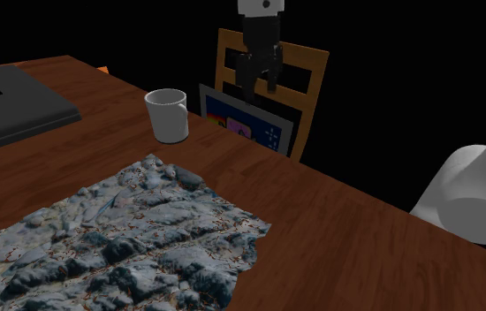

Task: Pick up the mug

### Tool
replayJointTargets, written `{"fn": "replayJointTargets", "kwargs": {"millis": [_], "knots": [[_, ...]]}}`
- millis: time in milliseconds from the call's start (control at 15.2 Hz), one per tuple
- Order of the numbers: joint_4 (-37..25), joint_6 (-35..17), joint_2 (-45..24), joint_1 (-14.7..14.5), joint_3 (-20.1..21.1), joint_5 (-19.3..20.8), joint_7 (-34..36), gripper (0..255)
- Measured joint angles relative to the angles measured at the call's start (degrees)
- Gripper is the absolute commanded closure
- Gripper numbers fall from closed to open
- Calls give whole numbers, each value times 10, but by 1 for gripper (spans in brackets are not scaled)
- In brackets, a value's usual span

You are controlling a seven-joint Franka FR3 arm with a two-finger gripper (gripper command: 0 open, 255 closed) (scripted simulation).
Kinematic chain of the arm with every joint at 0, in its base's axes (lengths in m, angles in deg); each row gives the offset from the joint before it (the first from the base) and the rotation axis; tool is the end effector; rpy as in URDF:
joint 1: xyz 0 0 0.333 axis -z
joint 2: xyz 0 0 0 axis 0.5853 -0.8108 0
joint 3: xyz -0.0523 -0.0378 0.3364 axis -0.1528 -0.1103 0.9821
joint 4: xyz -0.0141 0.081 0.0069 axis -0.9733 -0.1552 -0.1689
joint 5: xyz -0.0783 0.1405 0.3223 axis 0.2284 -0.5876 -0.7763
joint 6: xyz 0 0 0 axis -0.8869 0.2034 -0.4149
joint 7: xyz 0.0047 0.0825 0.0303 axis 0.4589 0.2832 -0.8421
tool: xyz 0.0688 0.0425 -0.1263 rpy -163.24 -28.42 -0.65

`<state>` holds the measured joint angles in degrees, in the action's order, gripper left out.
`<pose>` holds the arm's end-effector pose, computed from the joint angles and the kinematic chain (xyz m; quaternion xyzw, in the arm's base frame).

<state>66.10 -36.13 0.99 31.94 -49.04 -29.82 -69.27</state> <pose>0.4092 0.1585 0.5601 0.9949 0.0752 -0.0677 0.0054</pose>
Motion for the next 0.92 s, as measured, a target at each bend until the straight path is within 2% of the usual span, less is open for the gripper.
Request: {"fn": "replayJointTargets", "kwargs": {"millis": [528, 924], "knots": [[-204, 24, -176, -28, 37, 20, 75, 0], [-437, 87, -345, -76, 51, 58, 126, 0]]}}
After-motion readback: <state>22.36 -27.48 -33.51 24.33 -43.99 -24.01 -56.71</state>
